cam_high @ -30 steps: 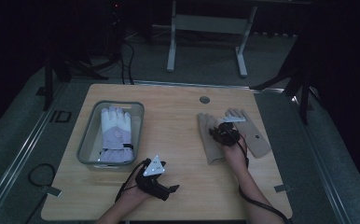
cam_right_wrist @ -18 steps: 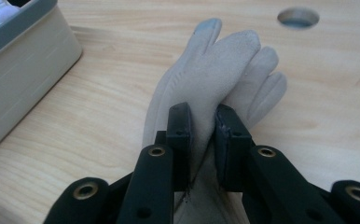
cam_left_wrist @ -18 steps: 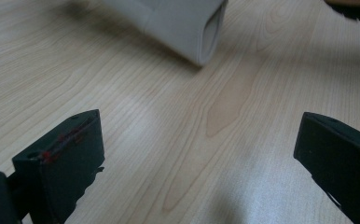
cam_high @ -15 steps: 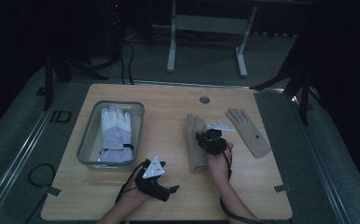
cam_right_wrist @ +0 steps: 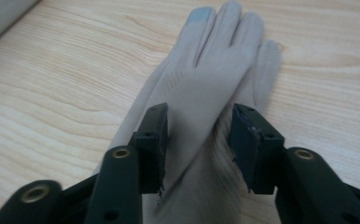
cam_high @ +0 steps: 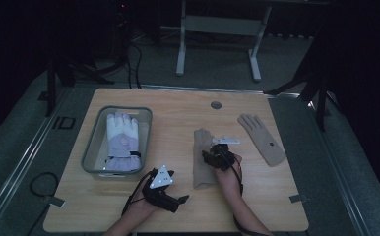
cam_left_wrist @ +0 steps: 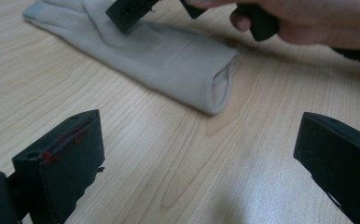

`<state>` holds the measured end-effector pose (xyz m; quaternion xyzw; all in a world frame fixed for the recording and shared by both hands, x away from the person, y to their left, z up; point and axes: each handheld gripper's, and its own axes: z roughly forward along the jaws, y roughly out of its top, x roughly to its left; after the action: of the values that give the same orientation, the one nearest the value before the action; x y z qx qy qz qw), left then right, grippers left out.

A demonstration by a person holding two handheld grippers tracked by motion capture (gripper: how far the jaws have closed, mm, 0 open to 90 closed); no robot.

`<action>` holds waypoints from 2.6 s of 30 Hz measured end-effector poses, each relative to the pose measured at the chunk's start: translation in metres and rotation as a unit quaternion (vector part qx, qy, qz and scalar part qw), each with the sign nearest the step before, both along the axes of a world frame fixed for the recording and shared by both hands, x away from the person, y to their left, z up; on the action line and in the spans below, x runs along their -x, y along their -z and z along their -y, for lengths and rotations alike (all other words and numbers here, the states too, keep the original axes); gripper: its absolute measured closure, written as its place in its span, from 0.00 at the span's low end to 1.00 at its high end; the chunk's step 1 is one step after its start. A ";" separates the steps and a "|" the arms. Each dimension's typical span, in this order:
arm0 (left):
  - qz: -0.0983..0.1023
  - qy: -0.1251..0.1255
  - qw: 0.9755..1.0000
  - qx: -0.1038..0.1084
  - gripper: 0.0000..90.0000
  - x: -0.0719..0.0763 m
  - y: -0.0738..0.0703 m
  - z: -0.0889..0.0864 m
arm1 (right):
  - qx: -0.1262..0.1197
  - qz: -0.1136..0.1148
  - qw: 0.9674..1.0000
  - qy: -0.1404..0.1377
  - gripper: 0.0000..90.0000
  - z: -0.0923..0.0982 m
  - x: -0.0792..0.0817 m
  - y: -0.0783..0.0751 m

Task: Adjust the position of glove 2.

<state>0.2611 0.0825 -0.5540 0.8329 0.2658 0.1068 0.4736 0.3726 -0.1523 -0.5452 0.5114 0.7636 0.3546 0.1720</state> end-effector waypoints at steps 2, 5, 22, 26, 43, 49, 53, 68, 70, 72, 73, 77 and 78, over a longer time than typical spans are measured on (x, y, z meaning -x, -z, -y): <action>0.002 0.002 1.000 0.001 0.02 0.001 0.000 0.000 | -0.005 -0.001 1.000 -0.009 0.58 0.003 0.001 -0.006; 0.003 0.005 1.000 0.000 0.02 0.001 0.000 0.001 | -0.007 0.010 1.000 -0.018 0.56 0.011 0.002 -0.015; 0.005 0.003 1.000 -0.004 0.02 -0.001 0.001 -0.001 | 0.039 0.035 0.999 -0.014 0.57 0.112 -0.011 -0.034; 0.004 0.003 1.000 -0.004 0.02 -0.001 0.002 0.000 | 0.040 0.035 0.999 0.002 0.58 0.136 -0.017 -0.034; -0.002 0.003 1.000 -0.001 0.02 -0.001 0.003 0.001 | 0.048 0.019 0.998 0.044 0.59 0.191 -0.056 -0.027; -0.004 0.006 1.000 0.004 0.02 0.001 0.003 0.002 | 0.050 0.014 0.997 0.053 0.57 0.200 -0.071 -0.027; -0.005 0.009 1.000 0.002 0.02 0.002 0.004 0.003 | 0.050 0.005 0.997 0.057 0.57 0.203 -0.077 -0.019; -0.009 0.014 1.000 0.000 0.02 0.002 0.006 0.005 | 0.053 0.002 0.995 0.079 0.92 0.202 -0.082 0.000; -0.009 0.012 1.000 0.003 0.02 0.002 0.005 0.004 | 0.045 0.001 0.995 0.094 0.93 0.198 -0.078 -0.003; -0.008 0.010 1.000 0.005 0.02 0.002 0.004 0.003 | 0.040 0.005 0.994 0.102 0.93 0.192 -0.071 -0.006; -0.008 0.010 1.000 0.005 0.02 0.002 0.004 0.003 | 0.040 0.005 0.994 0.102 0.93 0.192 -0.071 -0.006; -0.007 0.007 1.000 0.005 0.02 0.002 0.004 0.003 | 0.023 0.017 0.993 0.116 0.93 0.181 -0.054 -0.015; -0.005 0.008 1.000 0.003 0.02 0.002 0.004 0.002 | 0.010 0.023 0.992 0.127 0.93 0.175 -0.044 -0.019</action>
<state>0.2595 0.0807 -0.5576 0.8343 0.2613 0.0982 0.4753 0.4170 -0.3276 -0.5264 0.5947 0.6916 0.3338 0.2380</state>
